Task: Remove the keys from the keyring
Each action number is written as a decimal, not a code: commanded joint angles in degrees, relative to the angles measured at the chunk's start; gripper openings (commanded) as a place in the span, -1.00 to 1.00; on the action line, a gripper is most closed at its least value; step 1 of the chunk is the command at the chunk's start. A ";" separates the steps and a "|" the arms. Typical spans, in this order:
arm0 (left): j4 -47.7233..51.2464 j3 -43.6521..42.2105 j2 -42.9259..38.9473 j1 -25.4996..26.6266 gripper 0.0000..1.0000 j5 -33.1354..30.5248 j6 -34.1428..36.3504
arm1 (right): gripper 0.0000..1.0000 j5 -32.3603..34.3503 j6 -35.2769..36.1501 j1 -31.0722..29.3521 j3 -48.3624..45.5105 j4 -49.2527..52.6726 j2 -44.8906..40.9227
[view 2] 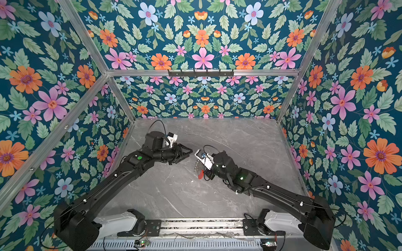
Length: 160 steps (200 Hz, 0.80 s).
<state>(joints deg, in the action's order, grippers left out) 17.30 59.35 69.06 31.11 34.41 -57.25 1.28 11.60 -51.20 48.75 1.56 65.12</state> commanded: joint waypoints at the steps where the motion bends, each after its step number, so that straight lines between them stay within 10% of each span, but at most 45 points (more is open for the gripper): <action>1: -3.81 0.60 -1.31 -0.05 -0.10 -0.74 10.80 | -1.00 -10.22 -4.55 2.41 1.02 0.66 -1.63; 51: -15.52 -5.03 -8.12 0.00 0.30 -3.29 14.55 | -1.00 -24.04 -11.10 8.07 3.28 2.68 -3.97; 160: -40.22 -8.61 -6.99 0.65 -0.02 19.74 14.59 | -1.00 -41.46 -18.98 12.94 6.60 0.82 -6.36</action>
<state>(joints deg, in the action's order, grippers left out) -13.67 51.29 62.52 31.31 47.37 -41.85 -34.46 -4.36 -39.59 55.18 5.61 59.27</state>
